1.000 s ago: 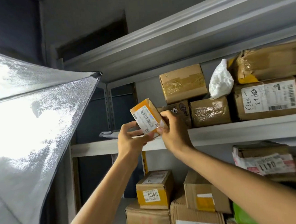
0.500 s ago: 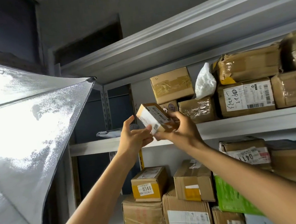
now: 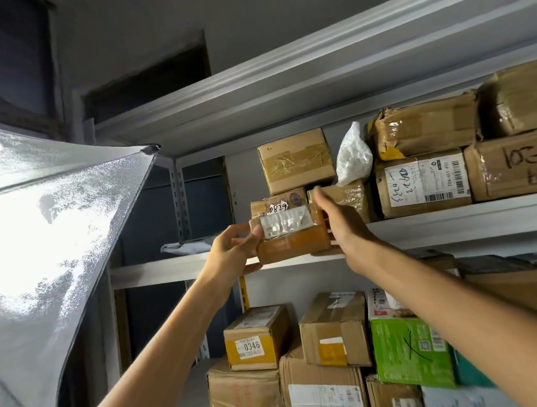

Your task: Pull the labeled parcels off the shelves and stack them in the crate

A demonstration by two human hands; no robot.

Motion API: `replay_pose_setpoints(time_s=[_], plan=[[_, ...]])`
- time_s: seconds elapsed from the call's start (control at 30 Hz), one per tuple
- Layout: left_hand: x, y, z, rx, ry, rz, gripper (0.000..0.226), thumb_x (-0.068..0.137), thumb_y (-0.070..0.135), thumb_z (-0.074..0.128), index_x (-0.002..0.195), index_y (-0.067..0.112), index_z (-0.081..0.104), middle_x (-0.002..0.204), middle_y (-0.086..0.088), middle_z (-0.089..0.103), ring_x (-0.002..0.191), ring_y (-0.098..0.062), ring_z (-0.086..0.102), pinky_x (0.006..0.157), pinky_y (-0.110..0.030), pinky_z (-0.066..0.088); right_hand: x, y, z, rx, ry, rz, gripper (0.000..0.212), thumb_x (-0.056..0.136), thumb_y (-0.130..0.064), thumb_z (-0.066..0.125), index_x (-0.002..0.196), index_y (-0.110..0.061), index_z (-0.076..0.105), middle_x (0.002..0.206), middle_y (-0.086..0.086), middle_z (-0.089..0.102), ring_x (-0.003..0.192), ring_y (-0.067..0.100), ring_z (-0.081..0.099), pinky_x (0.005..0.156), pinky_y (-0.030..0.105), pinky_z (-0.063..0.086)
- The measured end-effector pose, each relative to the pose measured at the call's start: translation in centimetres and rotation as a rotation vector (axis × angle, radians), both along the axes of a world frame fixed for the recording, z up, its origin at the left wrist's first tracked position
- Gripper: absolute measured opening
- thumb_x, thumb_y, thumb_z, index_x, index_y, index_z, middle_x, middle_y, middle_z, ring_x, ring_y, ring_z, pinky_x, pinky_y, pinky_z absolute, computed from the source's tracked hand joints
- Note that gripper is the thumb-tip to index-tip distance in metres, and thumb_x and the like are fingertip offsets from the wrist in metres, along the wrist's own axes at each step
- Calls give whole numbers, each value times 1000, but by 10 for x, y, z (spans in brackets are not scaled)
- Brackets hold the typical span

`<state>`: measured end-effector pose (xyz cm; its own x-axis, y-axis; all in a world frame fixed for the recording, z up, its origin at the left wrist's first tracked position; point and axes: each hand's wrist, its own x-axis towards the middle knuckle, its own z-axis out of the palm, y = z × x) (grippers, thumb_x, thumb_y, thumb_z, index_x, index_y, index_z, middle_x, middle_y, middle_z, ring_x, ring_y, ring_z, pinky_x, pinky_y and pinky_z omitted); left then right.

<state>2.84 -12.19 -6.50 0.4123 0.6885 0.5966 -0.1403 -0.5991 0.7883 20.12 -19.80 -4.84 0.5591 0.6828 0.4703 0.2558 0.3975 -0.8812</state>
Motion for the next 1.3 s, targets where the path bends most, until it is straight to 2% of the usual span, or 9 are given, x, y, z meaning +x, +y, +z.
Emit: replay_pose_setpoints(time_s=[0.17,0.27,0.4,0.57,0.77,0.87,1.03,1.2,1.3], plan=[[-4,4,-6,15,-50,2,35,94,21,58,129,16,53,118,-4,65,101,-13,65,70,-16,55,5,2,-10,-8,-306,-69,48,88,-52,59,115,-12,68,110,6,70,99,23,64,83,31,51],[-7,7,-18,7,-99,41,34,91,16,63,125,13,55,113,-4,68,96,-10,66,67,-14,54,6,1,-15,2,-455,-39,50,87,-40,65,131,-16,60,123,-4,62,112,18,59,96,34,49],[-11,11,-31,73,-232,173,36,79,8,76,112,9,61,102,2,70,89,-7,68,61,-14,53,-3,7,-22,74,-591,-64,44,80,-5,75,121,-19,65,118,0,66,108,16,62,92,25,50],[-29,20,-27,282,-309,368,31,75,8,81,100,16,65,99,14,67,95,-4,64,62,-8,51,-32,33,-15,236,-610,-167,37,73,3,79,106,-11,71,107,2,70,98,13,63,67,-1,44],[-36,56,-10,368,-343,564,26,81,7,76,102,14,63,108,6,66,103,-8,60,71,-12,51,-63,84,4,329,-661,-243,30,77,3,75,104,-10,68,106,5,69,103,17,64,83,30,58],[-41,83,-6,332,-382,591,26,80,7,77,103,11,66,103,1,69,96,-10,65,78,-17,55,-77,102,13,371,-702,-293,25,82,-2,72,105,-10,68,105,5,69,100,17,65,80,31,58],[-54,118,0,324,-336,609,27,73,1,80,95,9,66,91,3,69,87,-12,69,64,-8,50,-88,130,16,231,-767,-353,15,82,1,68,88,-12,66,92,3,69,88,16,64,71,33,58],[-44,140,4,343,-161,667,28,77,2,78,101,8,65,98,-4,69,87,-15,67,59,-8,48,-94,137,8,-22,-926,-373,22,91,-2,58,112,-1,58,118,14,61,107,26,58,73,25,49],[-35,144,12,315,-106,735,28,81,6,75,106,5,63,99,-3,67,82,-13,61,57,-10,43,-99,135,10,-58,-920,-328,25,92,-7,59,115,1,58,122,17,60,111,29,58,85,33,55]])
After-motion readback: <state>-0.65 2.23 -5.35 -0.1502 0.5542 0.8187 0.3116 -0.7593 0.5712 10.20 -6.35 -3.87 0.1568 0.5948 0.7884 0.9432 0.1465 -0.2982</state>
